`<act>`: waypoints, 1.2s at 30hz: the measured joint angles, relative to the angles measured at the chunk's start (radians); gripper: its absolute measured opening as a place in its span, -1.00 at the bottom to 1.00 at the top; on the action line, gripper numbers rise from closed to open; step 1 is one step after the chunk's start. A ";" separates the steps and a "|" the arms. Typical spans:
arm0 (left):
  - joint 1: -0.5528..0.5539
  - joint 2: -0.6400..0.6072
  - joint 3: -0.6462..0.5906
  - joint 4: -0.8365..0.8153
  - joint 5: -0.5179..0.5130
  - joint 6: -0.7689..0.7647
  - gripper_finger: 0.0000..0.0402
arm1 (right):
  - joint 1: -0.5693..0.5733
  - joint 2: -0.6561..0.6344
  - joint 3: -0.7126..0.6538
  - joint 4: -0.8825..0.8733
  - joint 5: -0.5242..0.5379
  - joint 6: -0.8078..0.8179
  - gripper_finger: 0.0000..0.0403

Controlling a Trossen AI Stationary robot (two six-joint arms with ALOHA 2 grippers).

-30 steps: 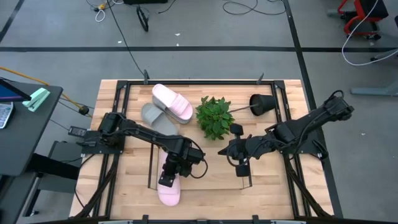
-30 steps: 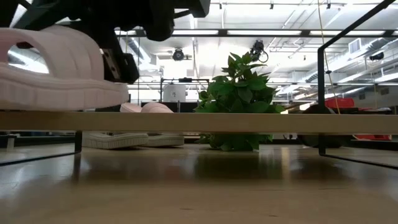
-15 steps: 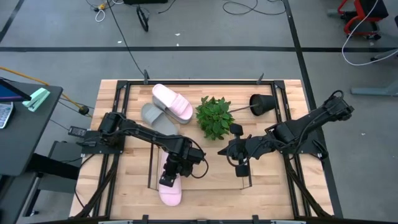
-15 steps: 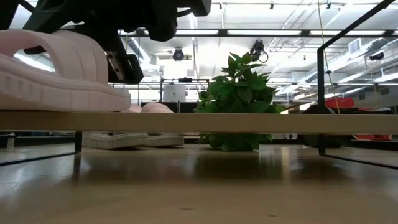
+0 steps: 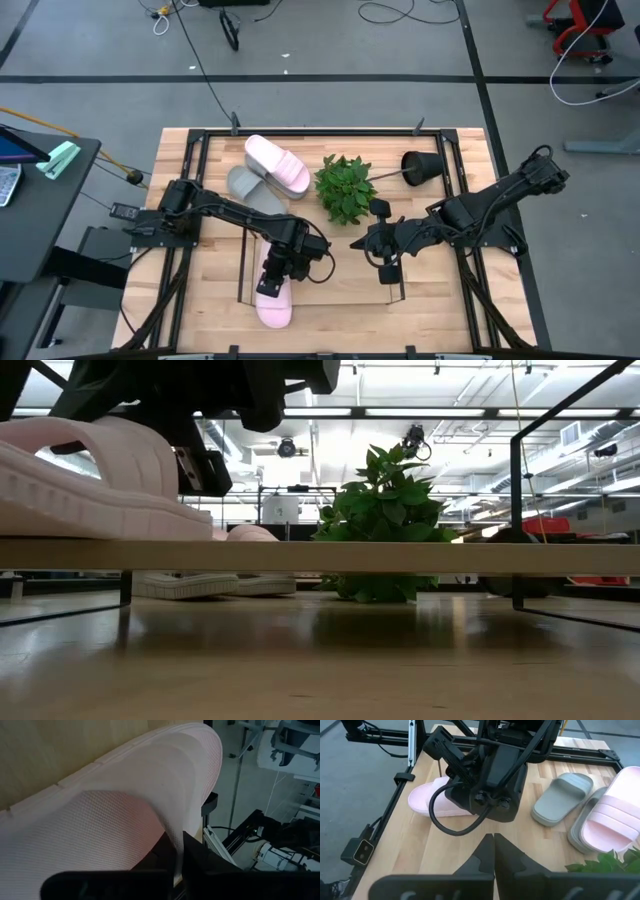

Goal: Pick and place slides into the shelf
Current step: Put the left pink slipper on the shelf

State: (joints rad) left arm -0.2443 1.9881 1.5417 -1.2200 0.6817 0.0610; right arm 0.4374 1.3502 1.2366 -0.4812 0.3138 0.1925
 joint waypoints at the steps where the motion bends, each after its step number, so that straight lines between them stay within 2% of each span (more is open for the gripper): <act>1: 0.000 0.000 0.000 -0.005 0.000 0.002 -0.94 | 0.000 0.000 0.000 0.000 0.000 0.000 -1.00; 9: 0.000 0.000 0.000 -0.034 0.000 0.003 -0.84 | 0.000 0.000 0.000 0.000 0.000 0.000 -1.00; 14: 0.000 0.000 0.000 -0.037 0.000 0.008 -0.94 | 0.000 0.000 0.000 0.000 0.000 0.000 -1.00; 18: 0.000 0.000 0.000 -0.033 0.000 0.006 -0.93 | 0.000 -0.001 0.000 0.000 0.000 0.000 -1.00; 27: 0.000 0.000 0.000 -0.029 -0.049 -0.034 -0.45 | 0.000 -0.001 0.000 0.000 0.000 0.001 -0.99; 36: 0.001 0.000 0.000 -0.032 -0.069 -0.080 -0.18 | 0.000 -0.001 0.000 0.000 -0.001 0.025 -0.98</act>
State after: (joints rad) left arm -0.2432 1.9877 1.5417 -1.2515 0.6125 -0.0195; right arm 0.4374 1.3491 1.2366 -0.4816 0.3130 0.2176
